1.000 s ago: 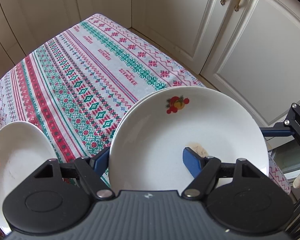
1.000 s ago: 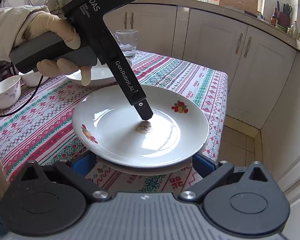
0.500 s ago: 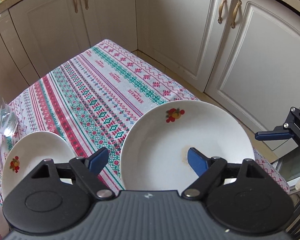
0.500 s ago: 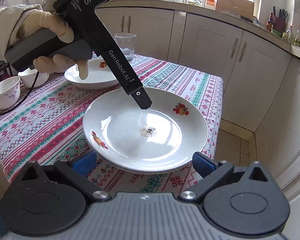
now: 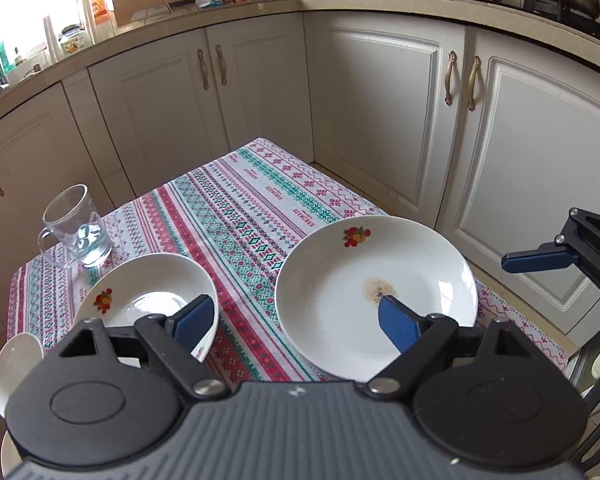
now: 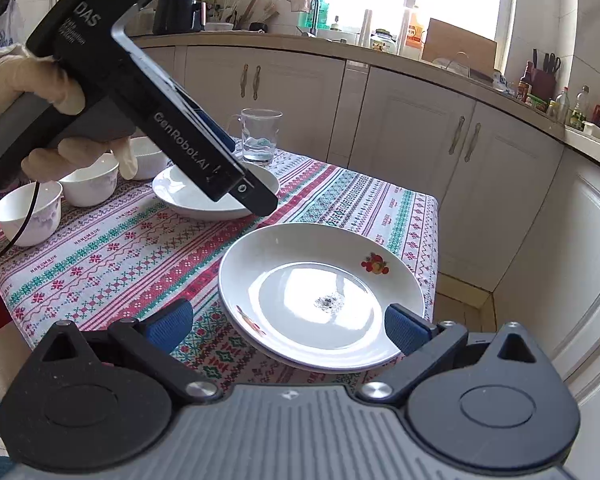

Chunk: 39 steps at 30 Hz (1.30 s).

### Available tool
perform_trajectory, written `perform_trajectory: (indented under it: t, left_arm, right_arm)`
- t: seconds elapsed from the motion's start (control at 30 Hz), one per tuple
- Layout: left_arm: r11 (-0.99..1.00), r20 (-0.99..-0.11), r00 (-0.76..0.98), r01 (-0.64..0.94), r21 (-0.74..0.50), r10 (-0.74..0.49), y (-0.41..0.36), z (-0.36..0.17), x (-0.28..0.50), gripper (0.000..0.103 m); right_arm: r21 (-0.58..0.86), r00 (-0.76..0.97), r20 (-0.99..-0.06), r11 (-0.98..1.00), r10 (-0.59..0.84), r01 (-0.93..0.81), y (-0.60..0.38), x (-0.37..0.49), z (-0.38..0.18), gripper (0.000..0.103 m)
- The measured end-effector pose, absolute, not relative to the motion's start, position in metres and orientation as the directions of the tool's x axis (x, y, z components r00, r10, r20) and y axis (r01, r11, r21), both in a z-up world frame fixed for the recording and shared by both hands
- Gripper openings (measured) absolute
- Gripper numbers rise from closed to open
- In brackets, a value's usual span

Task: Organize plates and bowls
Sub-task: 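Open the left tool and pull it back from the stacked plates, then move the right tool toward the white plate in front of it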

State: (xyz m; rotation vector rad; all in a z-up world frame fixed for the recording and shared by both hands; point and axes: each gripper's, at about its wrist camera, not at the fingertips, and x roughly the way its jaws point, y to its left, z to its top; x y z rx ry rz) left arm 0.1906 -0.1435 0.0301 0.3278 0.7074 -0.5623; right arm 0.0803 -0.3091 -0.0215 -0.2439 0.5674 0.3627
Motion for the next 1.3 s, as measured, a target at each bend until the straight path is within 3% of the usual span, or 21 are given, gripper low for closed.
perform_trajectory:
  t: [0.3,0.7,1.03,1.3]
  left_arm:
    - [0.904,-0.643,0.731,0.404,0.139,-0.227,-0.111,0.008,0.15,0.089]
    - [0.98,-0.623,0.782,0.148,0.131,-0.035,-0.091,-0.042,0.162,0.089]
    - [0.993,-0.613,0.79,0.054,0.101,0.02,-0.082,-0.06,0.192,0.089]
    - [0.997,-0.651,0.759,0.062,0.052,-0.013,-0.076,-0.079,0.214,0.089]
  right_arm:
    - [-0.129,0.774,-0.569,0.899,0.278,-0.419,-0.292,0.069,-0.017,0.103]
    - [-0.191,0.731,-0.622,0.85,0.281,-0.49,-0.277,0.089,-0.011,0.103]
    - [-0.163,0.656,-0.674,0.798,0.34,-0.58,-0.275,0.141,0.0,0.103]
    - [-0.089,0.579,-0.694,0.747,0.428,-0.659,-0.269,0.199,0.012,0.103]
